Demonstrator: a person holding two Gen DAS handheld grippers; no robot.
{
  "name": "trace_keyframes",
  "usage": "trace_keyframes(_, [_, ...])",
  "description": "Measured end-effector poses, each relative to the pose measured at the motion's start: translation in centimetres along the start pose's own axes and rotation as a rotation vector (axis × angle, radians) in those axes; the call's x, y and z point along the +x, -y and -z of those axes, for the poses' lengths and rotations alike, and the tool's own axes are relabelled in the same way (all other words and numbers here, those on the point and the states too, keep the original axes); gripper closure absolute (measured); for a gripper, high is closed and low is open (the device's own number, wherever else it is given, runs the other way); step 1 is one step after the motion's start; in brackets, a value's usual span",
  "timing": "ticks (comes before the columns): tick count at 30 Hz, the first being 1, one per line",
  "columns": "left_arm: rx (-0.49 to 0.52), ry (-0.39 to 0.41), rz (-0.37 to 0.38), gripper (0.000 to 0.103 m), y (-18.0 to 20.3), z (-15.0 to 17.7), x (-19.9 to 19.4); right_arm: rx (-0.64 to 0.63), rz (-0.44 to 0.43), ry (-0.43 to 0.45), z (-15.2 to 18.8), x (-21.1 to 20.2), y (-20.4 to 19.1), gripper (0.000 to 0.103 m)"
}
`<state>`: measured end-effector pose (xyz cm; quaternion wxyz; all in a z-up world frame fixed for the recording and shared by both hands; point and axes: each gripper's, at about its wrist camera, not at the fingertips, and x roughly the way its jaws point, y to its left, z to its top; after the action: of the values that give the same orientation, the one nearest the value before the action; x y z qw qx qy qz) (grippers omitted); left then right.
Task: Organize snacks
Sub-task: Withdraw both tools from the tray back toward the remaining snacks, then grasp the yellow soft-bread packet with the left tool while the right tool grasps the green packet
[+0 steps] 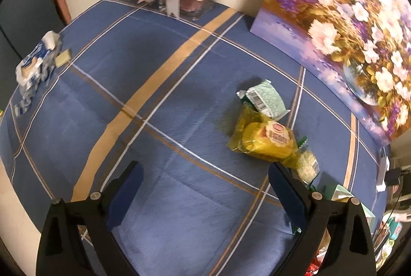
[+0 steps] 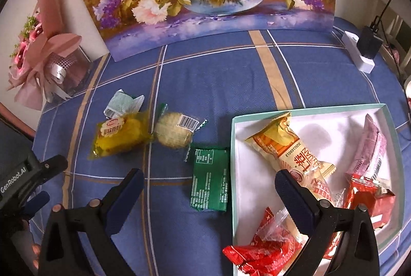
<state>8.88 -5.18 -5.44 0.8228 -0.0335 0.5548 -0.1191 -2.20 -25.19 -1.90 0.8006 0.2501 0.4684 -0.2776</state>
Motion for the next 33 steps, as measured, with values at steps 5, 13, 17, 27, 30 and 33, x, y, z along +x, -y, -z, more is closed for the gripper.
trace_keyframes(5, [0.045,-0.019,0.006,0.005,1.2,-0.2,0.9,0.004,-0.016,-0.022,-0.1,1.1,0.0,0.014])
trace_keyframes(13, [0.089,-0.095,-0.046,0.005,2.0,0.4,3.4,-0.017,-0.026,-0.061,0.3,2.4,-0.7,0.033])
trace_keyframes(17, [0.088,-0.114,-0.056,0.005,1.8,0.6,4.1,-0.041,-0.023,-0.078,0.6,3.0,-1.1,0.035])
trace_keyframes(27, [0.074,-0.125,-0.045,0.005,1.1,0.8,4.0,-0.085,-0.006,-0.083,0.7,3.4,-1.8,0.035])
trace_keyframes(30, [0.071,-0.122,-0.038,0.005,1.0,0.8,3.9,-0.079,-0.015,-0.097,0.8,3.7,-1.9,0.035])
trace_keyframes(33, [0.068,-0.124,-0.032,0.005,0.8,0.7,3.9,-0.083,0.005,-0.111,1.1,4.2,-1.9,0.037])
